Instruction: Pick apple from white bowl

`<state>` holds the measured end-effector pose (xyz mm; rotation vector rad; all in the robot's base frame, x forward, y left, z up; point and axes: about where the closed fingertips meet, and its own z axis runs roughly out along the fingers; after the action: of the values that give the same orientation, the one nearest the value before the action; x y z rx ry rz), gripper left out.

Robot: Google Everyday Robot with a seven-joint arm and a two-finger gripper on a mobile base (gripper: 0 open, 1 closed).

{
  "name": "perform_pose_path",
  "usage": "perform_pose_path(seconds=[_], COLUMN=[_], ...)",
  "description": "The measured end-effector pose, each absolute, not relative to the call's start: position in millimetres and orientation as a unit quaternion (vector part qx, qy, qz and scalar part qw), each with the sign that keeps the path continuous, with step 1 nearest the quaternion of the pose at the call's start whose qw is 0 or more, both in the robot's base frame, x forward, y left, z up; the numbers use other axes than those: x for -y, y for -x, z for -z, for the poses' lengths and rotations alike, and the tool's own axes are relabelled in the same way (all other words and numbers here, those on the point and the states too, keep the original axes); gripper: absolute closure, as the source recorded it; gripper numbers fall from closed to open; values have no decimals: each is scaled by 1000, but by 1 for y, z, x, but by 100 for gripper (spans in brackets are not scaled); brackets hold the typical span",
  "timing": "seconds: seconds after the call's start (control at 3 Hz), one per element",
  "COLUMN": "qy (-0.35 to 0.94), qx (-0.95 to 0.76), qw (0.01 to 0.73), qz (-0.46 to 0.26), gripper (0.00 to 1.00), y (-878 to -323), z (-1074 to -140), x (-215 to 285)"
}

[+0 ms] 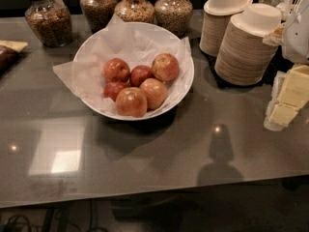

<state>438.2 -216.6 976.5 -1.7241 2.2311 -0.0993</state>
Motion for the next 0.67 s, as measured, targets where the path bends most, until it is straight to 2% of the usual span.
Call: perform_pose_path(seconds=[0.67], qy=[599], qx=[-782], qw=[168], qz=[29], gripper=[0], y=[-442], z=[-977], x=[215])
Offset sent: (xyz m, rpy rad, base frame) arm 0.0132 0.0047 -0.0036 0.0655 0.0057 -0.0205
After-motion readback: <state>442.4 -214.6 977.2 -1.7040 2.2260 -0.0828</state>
